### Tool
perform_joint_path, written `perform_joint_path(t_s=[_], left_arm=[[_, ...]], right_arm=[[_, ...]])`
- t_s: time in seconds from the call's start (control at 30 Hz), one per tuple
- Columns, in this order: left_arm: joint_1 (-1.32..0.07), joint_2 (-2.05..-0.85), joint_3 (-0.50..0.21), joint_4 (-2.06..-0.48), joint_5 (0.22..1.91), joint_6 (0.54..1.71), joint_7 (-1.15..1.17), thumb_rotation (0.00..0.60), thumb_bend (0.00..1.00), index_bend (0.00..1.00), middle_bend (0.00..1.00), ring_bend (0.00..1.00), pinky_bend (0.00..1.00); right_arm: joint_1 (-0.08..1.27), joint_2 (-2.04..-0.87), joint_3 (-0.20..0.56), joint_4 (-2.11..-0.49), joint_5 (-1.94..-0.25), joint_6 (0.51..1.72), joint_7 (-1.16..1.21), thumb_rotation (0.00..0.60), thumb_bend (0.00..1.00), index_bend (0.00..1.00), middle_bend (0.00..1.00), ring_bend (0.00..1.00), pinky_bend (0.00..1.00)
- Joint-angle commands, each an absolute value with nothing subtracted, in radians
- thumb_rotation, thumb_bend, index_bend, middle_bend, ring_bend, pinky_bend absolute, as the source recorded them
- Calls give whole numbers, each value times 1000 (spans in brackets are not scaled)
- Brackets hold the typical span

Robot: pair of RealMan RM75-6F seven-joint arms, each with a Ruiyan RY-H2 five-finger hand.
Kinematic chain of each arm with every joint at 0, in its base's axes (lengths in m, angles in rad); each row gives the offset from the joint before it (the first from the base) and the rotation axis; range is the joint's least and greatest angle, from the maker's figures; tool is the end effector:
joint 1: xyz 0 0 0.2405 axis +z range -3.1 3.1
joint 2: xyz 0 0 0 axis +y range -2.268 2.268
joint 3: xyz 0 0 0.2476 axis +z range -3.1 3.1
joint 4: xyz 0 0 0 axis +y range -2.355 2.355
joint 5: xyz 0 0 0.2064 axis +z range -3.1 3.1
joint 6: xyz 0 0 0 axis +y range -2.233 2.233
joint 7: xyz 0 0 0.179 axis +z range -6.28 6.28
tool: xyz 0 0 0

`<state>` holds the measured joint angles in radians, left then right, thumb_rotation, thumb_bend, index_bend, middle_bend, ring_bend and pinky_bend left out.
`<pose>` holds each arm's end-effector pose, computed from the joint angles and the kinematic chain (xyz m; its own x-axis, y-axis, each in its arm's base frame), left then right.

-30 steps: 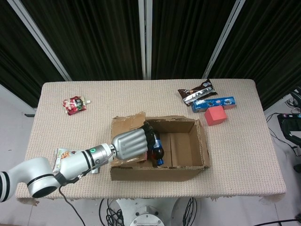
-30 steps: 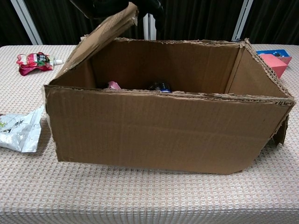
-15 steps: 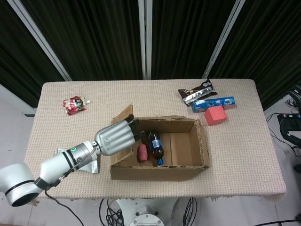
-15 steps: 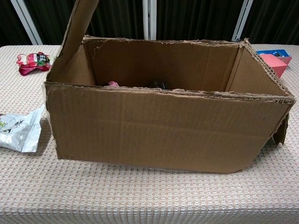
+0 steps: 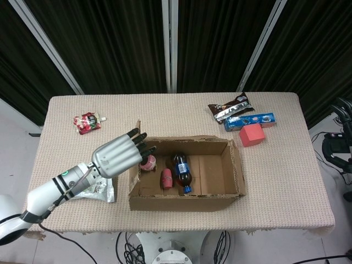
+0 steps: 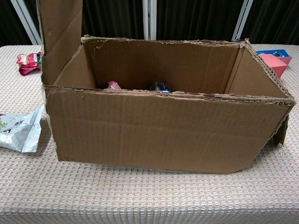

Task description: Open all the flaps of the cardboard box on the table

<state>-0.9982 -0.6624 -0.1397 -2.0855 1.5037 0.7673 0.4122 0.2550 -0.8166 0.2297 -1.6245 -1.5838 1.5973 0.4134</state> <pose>-0.0099 0.3180 0.1417 0.8325 -0.2270 0.5053 0.1811 -0.7505 -0.6356 -0.2127 -0.2828 0.2879 0.1993 0.2811 0.9388 -0.8852 -0.3594 0.2955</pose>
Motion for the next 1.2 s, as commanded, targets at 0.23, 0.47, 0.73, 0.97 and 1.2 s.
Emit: perform_joint_path(t_s=[0.23,0.47,0.73,0.97,1.2], left_arm=[[-916,-646,-143,-2037,1580,853,273,600,862,160,357,173,267],[-859,-651,-131,-1996,1609,896,173,600,862,160,357,173,267],[-794,-671,-130,-1916,1609,967,66,600,862,160,316,174,267],[-729,-690,-131,-1819,1574,1041,-170,600,861,147,264,174,267],[-622,-734,-120,-1667,1524,1155,-218,600,796,134,254,174,267]], right_arm=[[263,-818,230,-1639,-1587,1586,397,600,496,0,0,0,0],[269,-818,231,-1651,-1590,1579,383,600,496,0,0,0,0],[271,-820,230,-1661,-1590,1575,375,600,496,0,0,0,0],[267,-816,224,-1663,-1593,1573,373,600,496,0,0,0,0],[256,-822,214,-1658,-1595,1579,363,600,496,0,0,0,0]])
